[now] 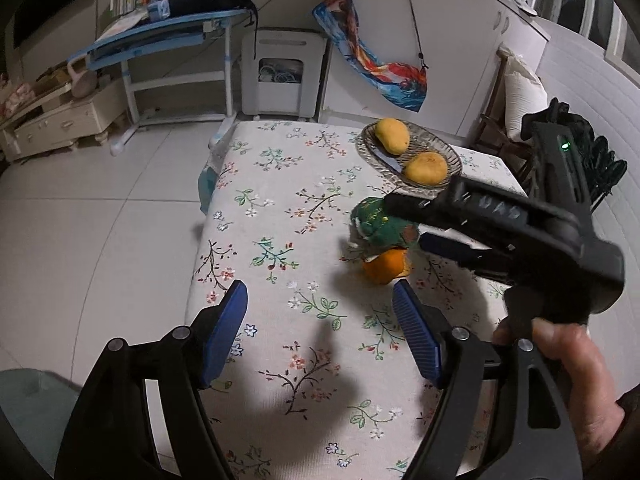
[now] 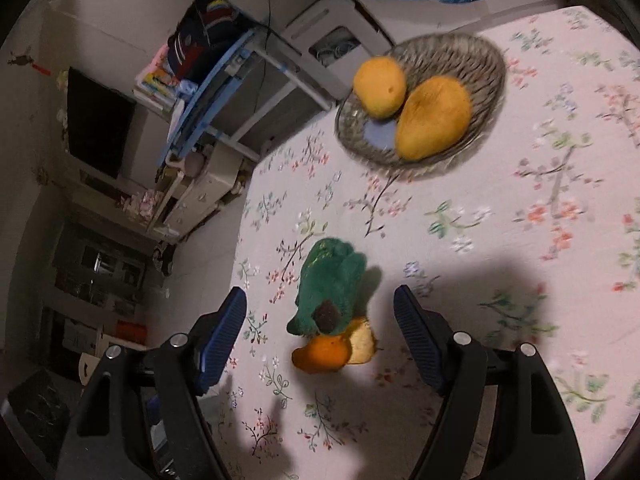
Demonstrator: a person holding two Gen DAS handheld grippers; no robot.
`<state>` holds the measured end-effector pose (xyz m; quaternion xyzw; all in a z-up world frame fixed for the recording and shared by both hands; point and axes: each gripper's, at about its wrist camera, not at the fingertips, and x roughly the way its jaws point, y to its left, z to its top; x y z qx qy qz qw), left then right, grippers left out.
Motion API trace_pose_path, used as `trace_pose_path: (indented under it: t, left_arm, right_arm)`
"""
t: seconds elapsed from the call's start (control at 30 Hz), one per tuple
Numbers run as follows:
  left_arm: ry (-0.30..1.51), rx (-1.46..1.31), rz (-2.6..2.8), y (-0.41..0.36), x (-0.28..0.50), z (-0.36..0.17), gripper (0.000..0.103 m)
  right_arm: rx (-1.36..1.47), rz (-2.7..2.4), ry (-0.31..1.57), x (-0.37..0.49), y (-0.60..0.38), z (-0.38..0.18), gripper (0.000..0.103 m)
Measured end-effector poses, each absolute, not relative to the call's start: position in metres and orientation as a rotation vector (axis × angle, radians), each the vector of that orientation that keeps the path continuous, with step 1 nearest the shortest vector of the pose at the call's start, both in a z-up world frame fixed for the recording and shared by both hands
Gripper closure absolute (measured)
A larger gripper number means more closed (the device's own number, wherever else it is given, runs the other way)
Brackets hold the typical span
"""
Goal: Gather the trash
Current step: 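Grasp the green fabric item with the right tool, then grasp the small orange peel piece with the left tool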
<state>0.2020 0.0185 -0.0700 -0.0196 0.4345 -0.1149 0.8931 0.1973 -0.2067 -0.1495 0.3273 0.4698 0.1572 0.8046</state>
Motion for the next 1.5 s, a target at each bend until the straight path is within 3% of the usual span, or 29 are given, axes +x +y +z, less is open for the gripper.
trace_pose_path:
  t: [0.1,0.2,0.23,0.27,0.5,1.0,1.17,1.37,1.5]
  left_arm:
    - [0.909,-0.042,-0.238,0.019,0.205,-0.072,0.031]
    - [0.915,-0.030,-0.241,0.015,0.208,-0.076,0.031]
    - [0.918,-0.031,-0.246,0.014,0.210,-0.078,0.031]
    - [0.922,-0.035,-0.253,0.012,0.213,-0.079,0.031]
    - [0.941,0.000,-0.320,-0.014,0.229,-0.094,0.031]
    - [0.944,0.198,-0.340,-0.058,0.246,-0.114,0.031]
    - [0.944,0.247,-0.356,-0.069,0.245,-0.118,0.041]
    - [0.959,0.267,-0.403,-0.081,0.242,-0.122,0.083]
    - [0.943,0.293,-0.413,-0.090,0.236,-0.120,0.089]
  right_arm:
    - [0.702,0.338,1.003,0.202,-0.202,-0.152,0.036]
    - [0.718,0.333,1.003,0.207,-0.205,-0.155,0.059]
    - [0.721,0.337,1.003,0.208,-0.206,-0.156,0.076]
    - [0.723,0.342,0.999,0.208,-0.209,-0.155,0.080]
    - [0.713,0.281,0.910,0.169,-0.260,-0.133,0.080]
    - [0.798,0.244,0.998,0.102,-0.324,-0.157,0.079]
    - [0.797,0.256,1.008,0.105,-0.321,-0.158,0.075]
    - [0.769,0.279,1.028,0.108,-0.313,-0.160,0.074]
    - [0.701,0.307,1.027,0.110,-0.300,-0.156,0.076]
